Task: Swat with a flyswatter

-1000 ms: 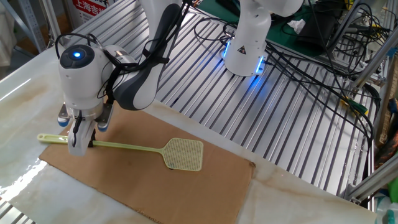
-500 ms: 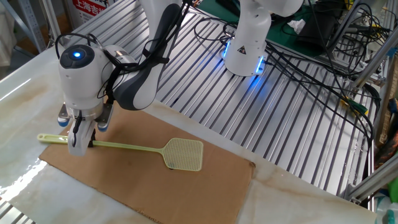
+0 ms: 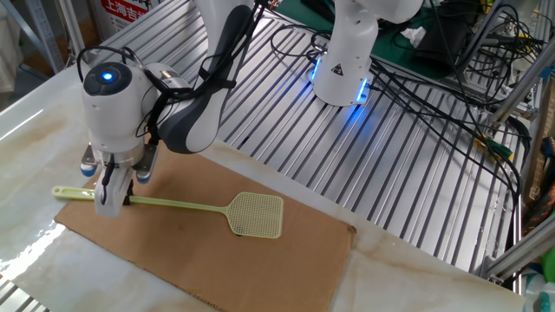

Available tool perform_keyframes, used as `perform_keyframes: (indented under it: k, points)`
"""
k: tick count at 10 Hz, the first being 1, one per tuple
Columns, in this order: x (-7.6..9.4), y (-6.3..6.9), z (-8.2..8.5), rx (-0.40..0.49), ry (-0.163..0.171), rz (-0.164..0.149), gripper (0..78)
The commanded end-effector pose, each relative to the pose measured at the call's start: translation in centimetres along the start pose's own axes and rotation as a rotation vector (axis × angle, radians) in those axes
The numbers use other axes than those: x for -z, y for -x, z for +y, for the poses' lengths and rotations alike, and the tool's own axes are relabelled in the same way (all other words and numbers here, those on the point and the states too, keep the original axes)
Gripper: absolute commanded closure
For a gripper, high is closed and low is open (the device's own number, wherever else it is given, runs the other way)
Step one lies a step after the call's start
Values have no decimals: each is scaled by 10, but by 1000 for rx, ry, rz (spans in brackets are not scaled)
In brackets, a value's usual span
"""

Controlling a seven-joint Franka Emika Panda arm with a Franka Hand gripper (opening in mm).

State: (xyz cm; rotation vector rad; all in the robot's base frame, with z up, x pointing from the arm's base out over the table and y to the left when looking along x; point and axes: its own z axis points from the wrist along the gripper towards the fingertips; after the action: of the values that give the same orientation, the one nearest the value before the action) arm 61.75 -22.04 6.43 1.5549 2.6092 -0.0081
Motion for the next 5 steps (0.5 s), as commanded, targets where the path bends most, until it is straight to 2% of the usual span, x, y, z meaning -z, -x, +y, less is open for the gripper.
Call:
perform_keyframes:
  k: [1, 2, 5]
  points:
    - [152, -13, 5, 339, -2, 6, 764]
    - [157, -15, 6, 372, -2, 6, 764]
    - [163, -20, 8, 391, -4, 8, 764]
